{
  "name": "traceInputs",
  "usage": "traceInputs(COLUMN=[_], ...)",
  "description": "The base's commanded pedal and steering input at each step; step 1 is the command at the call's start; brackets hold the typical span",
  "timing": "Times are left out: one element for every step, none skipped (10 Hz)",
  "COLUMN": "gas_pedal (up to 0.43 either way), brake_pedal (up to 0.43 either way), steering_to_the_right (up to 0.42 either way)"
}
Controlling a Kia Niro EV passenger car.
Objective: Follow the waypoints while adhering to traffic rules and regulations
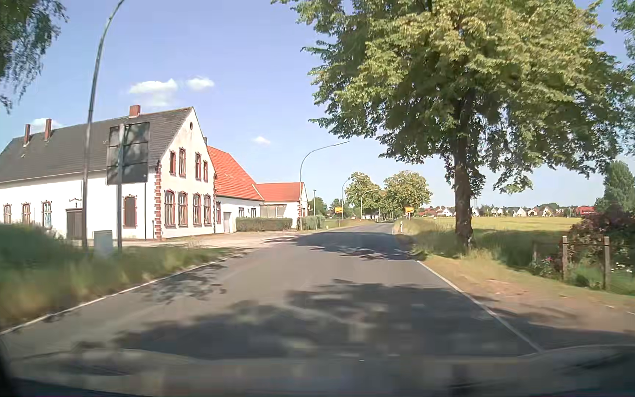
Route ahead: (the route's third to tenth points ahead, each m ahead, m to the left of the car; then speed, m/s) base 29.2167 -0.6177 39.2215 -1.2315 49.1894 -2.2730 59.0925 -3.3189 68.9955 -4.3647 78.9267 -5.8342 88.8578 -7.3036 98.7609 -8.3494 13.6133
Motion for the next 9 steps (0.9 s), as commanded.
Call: traceInputs(gas_pedal=[0.079, 0.087, 0.110, 0.110, 0.118, 0.138, 0.157, 0.157, 0.169], brake_pedal=[0.012, 0.006, 0.006, 0.006, 0.006, 0.006, 0.006, 0.006, 0.006], steering_to_the_right=[0.011, 0.011, 0.011, 0.011, 0.012, 0.015, 0.016, 0.015, 0.015])
